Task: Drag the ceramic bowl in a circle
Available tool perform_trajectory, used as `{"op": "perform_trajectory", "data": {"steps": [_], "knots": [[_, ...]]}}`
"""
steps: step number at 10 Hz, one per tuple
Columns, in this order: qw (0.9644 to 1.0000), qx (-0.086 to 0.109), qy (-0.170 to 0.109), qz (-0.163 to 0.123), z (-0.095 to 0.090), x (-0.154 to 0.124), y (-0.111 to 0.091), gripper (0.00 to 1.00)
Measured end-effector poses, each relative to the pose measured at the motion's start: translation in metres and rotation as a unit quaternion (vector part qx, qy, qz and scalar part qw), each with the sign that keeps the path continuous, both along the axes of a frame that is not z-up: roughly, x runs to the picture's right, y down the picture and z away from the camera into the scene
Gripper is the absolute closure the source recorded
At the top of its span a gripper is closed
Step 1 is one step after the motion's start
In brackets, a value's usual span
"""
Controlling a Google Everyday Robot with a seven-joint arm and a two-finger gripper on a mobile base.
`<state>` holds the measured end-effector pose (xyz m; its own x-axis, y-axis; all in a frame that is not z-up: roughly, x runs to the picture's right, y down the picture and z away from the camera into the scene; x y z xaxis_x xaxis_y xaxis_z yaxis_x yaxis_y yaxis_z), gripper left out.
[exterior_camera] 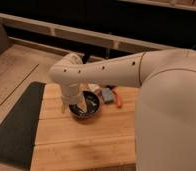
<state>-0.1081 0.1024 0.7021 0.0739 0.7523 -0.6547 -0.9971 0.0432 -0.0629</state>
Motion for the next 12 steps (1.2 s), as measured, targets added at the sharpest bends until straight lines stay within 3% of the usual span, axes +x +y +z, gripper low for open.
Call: {"op": "perform_trajectory", "data": {"steps": [9, 10, 12], "knots": [[1.0000, 0.000, 0.000, -0.001, 0.000, 0.000, 0.000, 0.35], [1.0000, 0.009, -0.001, -0.002, 0.001, 0.001, -0.003, 0.35], [0.9981, 0.060, -0.011, -0.011, 0.010, 0.010, -0.025, 0.35]]}}
